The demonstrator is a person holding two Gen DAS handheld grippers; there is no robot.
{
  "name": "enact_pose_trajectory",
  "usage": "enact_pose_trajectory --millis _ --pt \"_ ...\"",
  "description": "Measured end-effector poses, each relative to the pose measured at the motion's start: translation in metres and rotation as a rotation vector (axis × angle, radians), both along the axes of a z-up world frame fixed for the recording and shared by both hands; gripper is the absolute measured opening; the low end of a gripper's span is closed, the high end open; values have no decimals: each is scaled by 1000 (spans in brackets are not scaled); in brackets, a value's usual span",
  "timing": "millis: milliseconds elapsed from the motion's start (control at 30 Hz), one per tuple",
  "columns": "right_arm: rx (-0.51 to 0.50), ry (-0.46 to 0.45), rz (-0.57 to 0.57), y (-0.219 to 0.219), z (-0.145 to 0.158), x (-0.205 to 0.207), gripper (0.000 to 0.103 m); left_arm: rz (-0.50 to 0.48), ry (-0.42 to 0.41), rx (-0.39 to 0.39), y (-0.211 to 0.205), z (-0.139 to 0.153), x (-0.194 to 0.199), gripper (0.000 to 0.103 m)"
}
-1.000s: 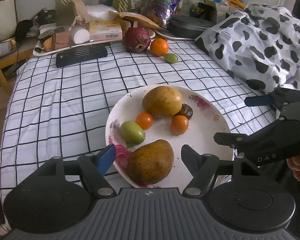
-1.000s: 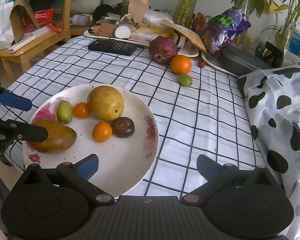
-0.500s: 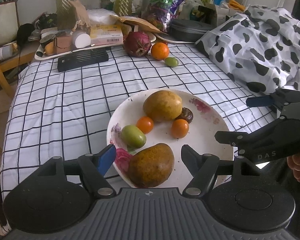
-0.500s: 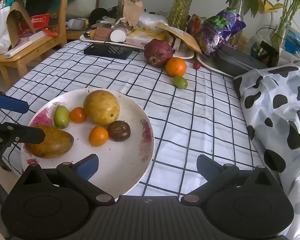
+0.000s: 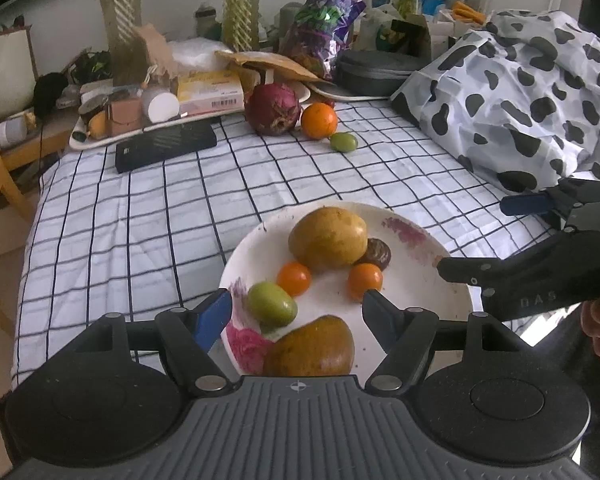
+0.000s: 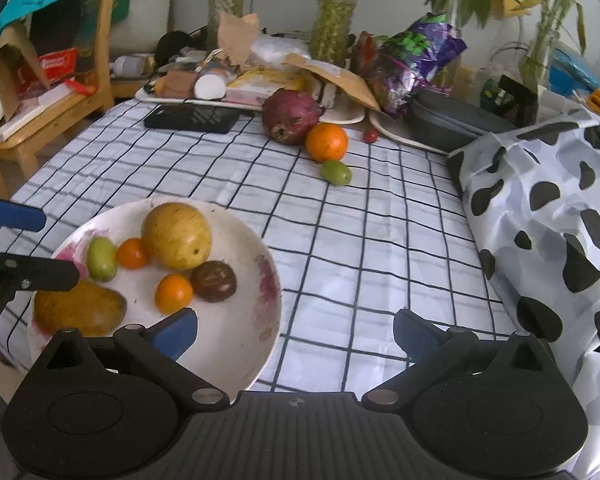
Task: Organize fruits
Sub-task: 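Lift both open tools from the plate toward the red dragon fruit and green plum, then grasp the red dragon fruit with the left tool while the right tool grasps the green plum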
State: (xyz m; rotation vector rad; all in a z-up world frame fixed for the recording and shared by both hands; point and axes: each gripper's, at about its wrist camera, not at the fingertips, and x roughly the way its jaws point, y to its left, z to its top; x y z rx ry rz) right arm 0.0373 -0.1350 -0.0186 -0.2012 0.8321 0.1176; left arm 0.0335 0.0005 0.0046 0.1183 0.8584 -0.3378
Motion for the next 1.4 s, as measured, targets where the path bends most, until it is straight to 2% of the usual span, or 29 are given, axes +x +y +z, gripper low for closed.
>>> enact_pose_trajectory --millis 267,600,1300,1400 --pt "17 -31 -57 -13 2 12 103 -12 -53 -2 -1 8 14 71" --pt "24 -51 -58 -21 3 35 103 -40 -75 15 -4 8 42 71" --pt "37 -54 26 -20 -3 99 103 -77 -128 39 -14 3 110 71" --pt "29 -53 49 -17 -5 110 97 -84 -144 39 -15 1 121 71"
